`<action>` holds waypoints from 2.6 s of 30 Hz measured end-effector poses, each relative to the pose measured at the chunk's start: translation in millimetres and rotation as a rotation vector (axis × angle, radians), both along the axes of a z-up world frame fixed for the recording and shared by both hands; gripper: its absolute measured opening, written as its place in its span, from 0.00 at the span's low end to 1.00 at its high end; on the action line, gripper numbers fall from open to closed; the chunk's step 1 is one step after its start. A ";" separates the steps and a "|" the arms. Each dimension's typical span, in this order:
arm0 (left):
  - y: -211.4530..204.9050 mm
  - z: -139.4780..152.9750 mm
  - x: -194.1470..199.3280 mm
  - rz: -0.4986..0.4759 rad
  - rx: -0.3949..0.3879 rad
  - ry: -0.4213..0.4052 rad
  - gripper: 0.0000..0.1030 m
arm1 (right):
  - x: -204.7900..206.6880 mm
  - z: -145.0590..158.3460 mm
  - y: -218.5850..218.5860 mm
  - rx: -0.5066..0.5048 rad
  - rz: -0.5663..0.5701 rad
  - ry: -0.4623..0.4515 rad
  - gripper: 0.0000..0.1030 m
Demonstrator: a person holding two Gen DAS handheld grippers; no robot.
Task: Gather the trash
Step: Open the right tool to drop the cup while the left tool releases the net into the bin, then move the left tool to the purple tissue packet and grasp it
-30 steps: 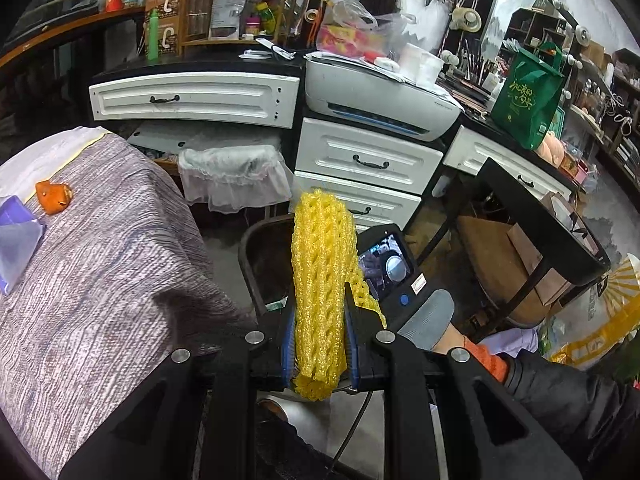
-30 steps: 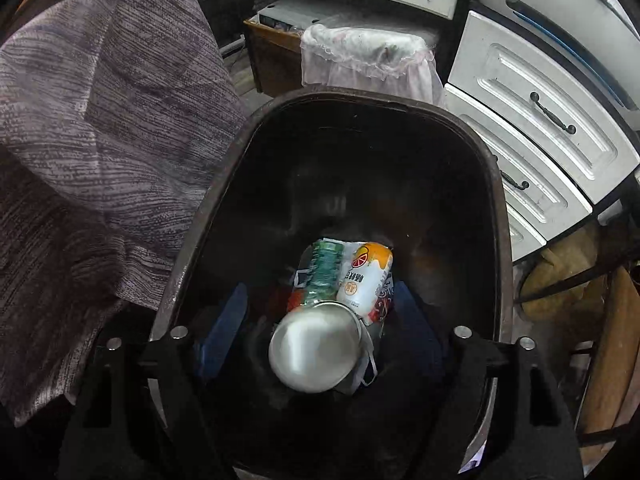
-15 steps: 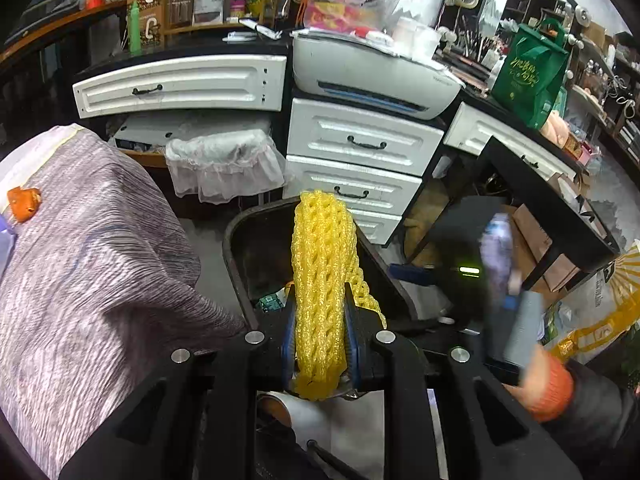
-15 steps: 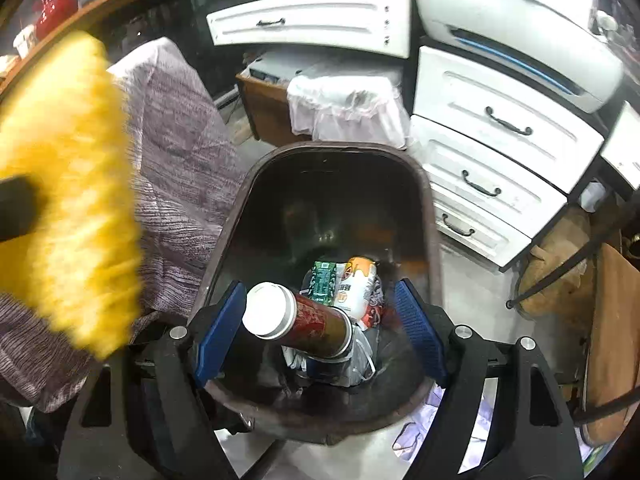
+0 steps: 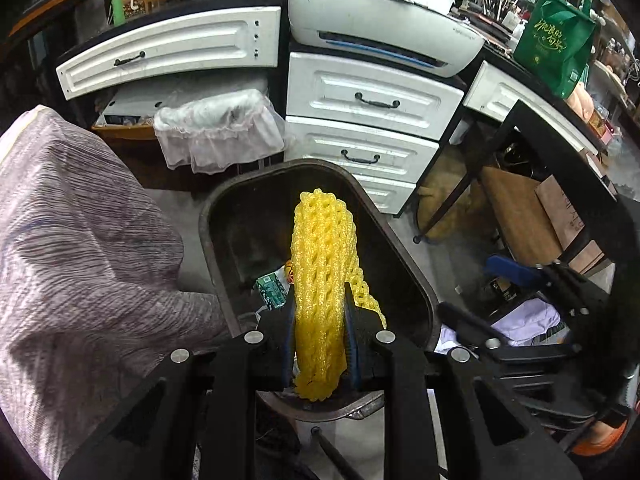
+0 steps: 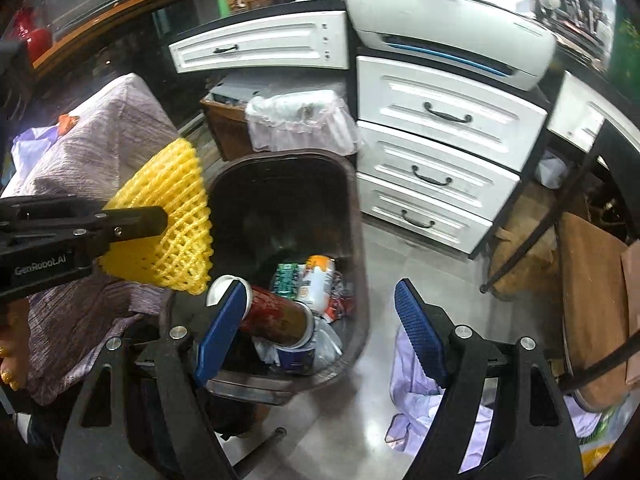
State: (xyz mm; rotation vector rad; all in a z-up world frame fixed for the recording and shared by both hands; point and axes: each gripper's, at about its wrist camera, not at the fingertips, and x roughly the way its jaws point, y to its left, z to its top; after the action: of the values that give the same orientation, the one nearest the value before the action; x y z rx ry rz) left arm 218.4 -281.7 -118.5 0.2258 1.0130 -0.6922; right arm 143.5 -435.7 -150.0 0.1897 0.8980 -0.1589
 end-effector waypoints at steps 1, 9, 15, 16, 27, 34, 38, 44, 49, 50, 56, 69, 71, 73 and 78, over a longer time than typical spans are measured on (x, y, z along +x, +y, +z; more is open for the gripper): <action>-0.8 -0.9 -0.4 -0.001 0.001 0.000 0.20 | -2.3 -0.6 -4.2 -0.001 -0.015 0.003 0.74; -2.5 -8.1 -4.7 -0.002 -0.001 0.005 0.51 | -14.3 -2.9 -21.8 -0.008 -0.078 0.013 0.74; 0.9 -1.8 -14.0 -0.011 -0.007 -0.039 0.66 | -14.3 -3.1 -22.1 0.000 -0.094 0.009 0.74; 2.0 -0.3 -15.8 -0.015 -0.010 -0.046 0.69 | -14.4 -3.1 -20.9 0.004 -0.097 0.009 0.74; 19.7 25.4 -40.2 -0.035 -0.118 -0.081 0.87 | -17.3 7.0 -19.4 0.022 -0.114 -0.022 0.74; 50.2 64.7 -60.4 -0.038 -0.215 -0.141 0.94 | -14.3 31.0 -3.4 0.022 -0.072 -0.080 0.74; 74.9 86.7 -64.8 -0.018 -0.246 -0.178 0.95 | -5.2 46.7 16.4 0.036 -0.007 -0.109 0.74; 122.2 110.1 -55.5 0.074 -0.215 -0.225 0.95 | 17.9 66.6 58.3 0.057 0.101 -0.143 0.80; 167.4 116.7 -39.0 0.194 -0.137 -0.256 0.95 | 39.2 80.0 101.5 0.052 0.198 -0.166 0.80; 174.7 117.3 -36.6 0.215 -0.121 -0.259 0.95 | 44.9 83.2 112.4 0.051 0.225 -0.172 0.80; 238.1 117.5 -7.6 0.401 -0.068 -0.226 0.95 | 69.4 97.2 158.6 0.039 0.338 -0.188 0.80; 340.8 115.1 80.5 0.710 -0.146 -0.065 0.94 | 97.8 110.9 201.8 0.004 0.434 -0.198 0.80; 342.3 109.2 94.7 0.718 -0.151 -0.029 0.94 | 100.3 109.6 202.6 0.000 0.436 -0.193 0.80; 340.1 101.5 113.0 0.720 -0.155 0.014 0.93 | 103.5 107.9 202.3 -0.007 0.436 -0.184 0.80; 339.9 83.5 140.9 0.741 -0.146 0.076 0.79 | 109.4 104.2 203.6 -0.029 0.440 -0.167 0.80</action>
State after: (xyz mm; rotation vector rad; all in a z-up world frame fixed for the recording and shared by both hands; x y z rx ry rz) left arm 359.3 58.3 -34.9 -0.3005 1.0195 -0.0944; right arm 252.9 -232.1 -45.7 -0.0243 0.7516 0.2503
